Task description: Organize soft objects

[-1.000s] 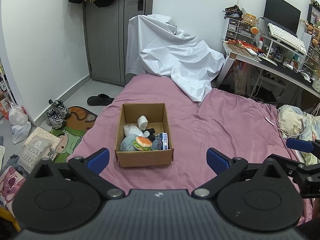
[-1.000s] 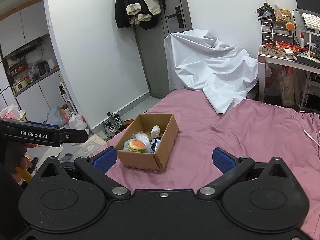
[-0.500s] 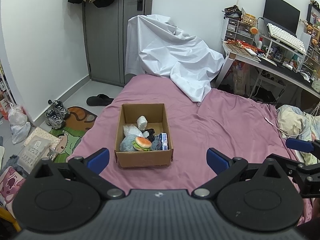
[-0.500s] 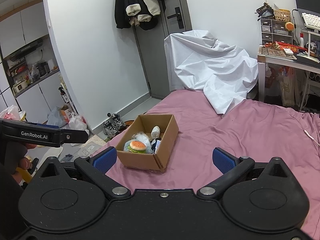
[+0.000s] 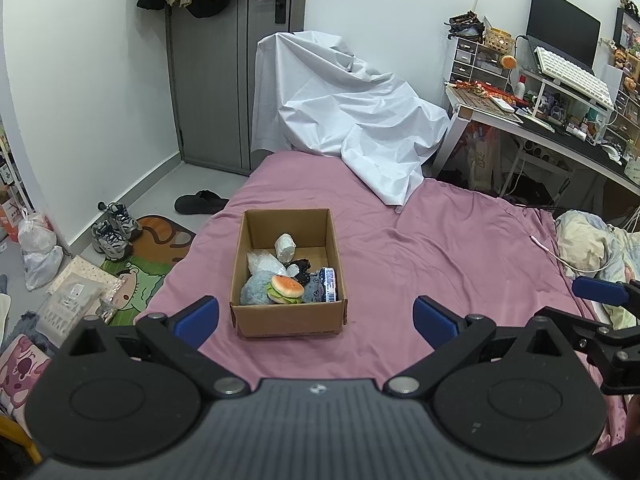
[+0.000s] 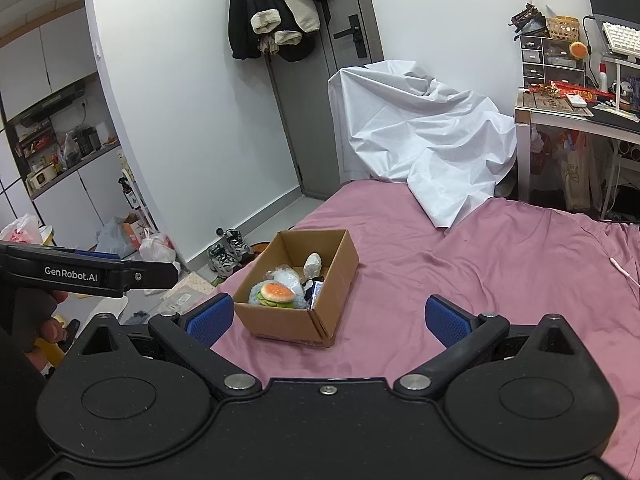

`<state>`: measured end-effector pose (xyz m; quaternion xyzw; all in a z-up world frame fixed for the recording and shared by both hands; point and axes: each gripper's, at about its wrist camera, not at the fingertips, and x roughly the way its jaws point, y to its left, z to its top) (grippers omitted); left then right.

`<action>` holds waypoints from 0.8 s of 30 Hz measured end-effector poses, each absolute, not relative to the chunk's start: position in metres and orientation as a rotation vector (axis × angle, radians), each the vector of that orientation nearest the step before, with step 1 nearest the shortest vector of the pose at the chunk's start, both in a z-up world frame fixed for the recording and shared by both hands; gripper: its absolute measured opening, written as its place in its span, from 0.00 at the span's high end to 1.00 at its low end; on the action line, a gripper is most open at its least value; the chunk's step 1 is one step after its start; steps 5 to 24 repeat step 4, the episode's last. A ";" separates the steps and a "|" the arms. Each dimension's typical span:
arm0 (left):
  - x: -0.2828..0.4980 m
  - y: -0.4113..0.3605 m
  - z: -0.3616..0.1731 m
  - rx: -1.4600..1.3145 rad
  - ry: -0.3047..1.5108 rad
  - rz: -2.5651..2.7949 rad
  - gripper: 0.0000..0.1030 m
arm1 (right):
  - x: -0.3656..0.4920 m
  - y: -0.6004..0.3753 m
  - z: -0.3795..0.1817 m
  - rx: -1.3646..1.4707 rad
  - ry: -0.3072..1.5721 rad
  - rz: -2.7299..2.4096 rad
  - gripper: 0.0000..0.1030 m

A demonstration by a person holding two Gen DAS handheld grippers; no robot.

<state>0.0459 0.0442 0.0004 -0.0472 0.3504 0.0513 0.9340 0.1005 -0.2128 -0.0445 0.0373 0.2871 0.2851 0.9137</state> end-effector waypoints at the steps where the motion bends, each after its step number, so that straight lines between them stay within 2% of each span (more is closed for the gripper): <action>1: 0.046 0.044 0.000 -0.096 0.718 0.103 0.01 | 0.101 -0.213 -0.045 0.078 0.592 0.587 0.00; 24: 0.048 0.045 0.001 -0.093 0.719 0.098 0.01 | 0.100 -0.213 -0.045 0.079 0.592 0.585 0.00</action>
